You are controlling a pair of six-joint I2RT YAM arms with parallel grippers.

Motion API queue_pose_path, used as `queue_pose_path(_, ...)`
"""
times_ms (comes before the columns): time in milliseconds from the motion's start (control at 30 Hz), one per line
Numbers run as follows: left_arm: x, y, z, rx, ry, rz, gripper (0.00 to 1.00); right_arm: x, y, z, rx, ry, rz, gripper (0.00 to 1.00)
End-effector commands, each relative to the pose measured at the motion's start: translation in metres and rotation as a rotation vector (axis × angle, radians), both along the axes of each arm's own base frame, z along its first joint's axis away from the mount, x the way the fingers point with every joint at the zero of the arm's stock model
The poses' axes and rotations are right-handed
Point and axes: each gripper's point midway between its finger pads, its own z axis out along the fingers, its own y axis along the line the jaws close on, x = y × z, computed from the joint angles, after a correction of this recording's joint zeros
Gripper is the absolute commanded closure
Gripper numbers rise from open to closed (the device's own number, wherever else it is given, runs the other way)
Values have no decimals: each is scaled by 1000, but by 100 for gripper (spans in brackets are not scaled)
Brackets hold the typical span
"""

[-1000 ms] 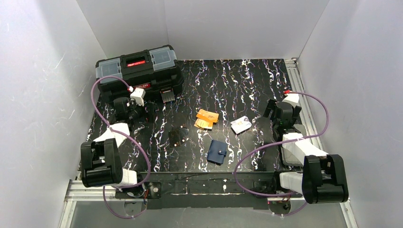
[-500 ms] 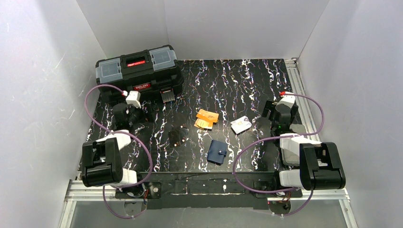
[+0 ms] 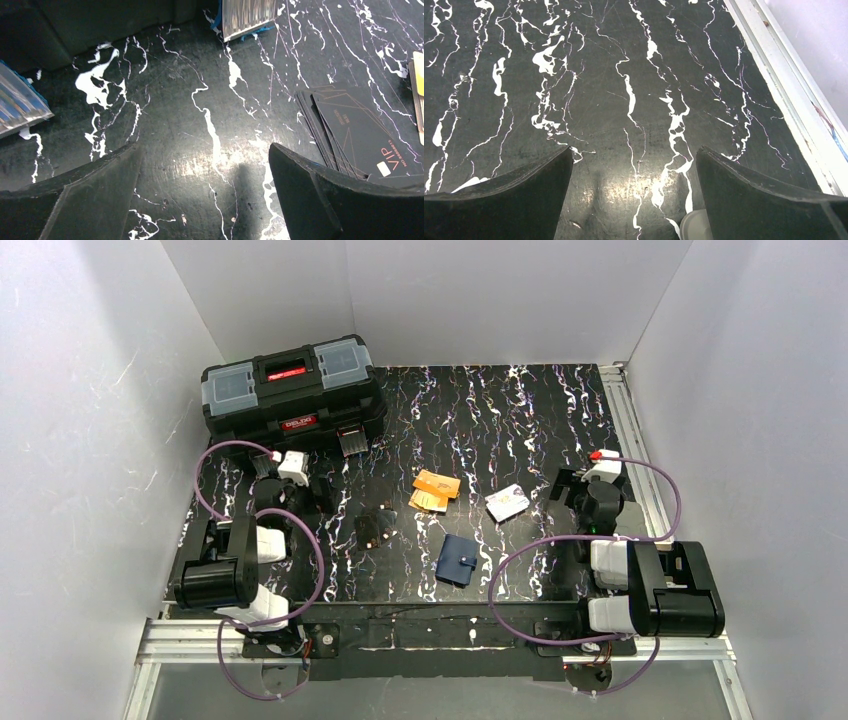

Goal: Put the credit cards into the card holder
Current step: Reset both arms

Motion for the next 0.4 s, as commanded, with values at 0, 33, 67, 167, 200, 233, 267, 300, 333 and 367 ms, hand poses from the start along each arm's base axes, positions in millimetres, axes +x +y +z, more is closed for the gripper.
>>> queue_pose_path(0,8,5,17,28,-83,17,2,17,3,36,6,-126,24,2)
queue_pose_path(33,7,6,16,37,-75,17,2,17,3,36,4,-126,24,2)
queue_pose_path(67,8,5,16,32,-80,16,2,17,3,36,5,-125,24,2)
queue_pose_path(167,9,7,15,38,-69,20,2,17,3,36,5,-127,25,2)
queue_pose_path(200,9,6,15,36,-70,20,2,17,3,36,5,-126,25,2)
queue_pose_path(233,10,7,16,33,-78,22,2,17,3,36,5,-127,25,2)
queue_pose_path(267,10,6,15,35,-74,21,2,17,3,36,5,-126,24,2)
queue_pose_path(300,9,7,15,37,-68,21,2,17,3,36,5,-126,25,2)
queue_pose_path(333,10,7,16,38,-74,22,2,17,3,36,5,-127,25,2)
queue_pose_path(367,10,6,17,34,-84,23,2,17,3,36,4,-126,24,2)
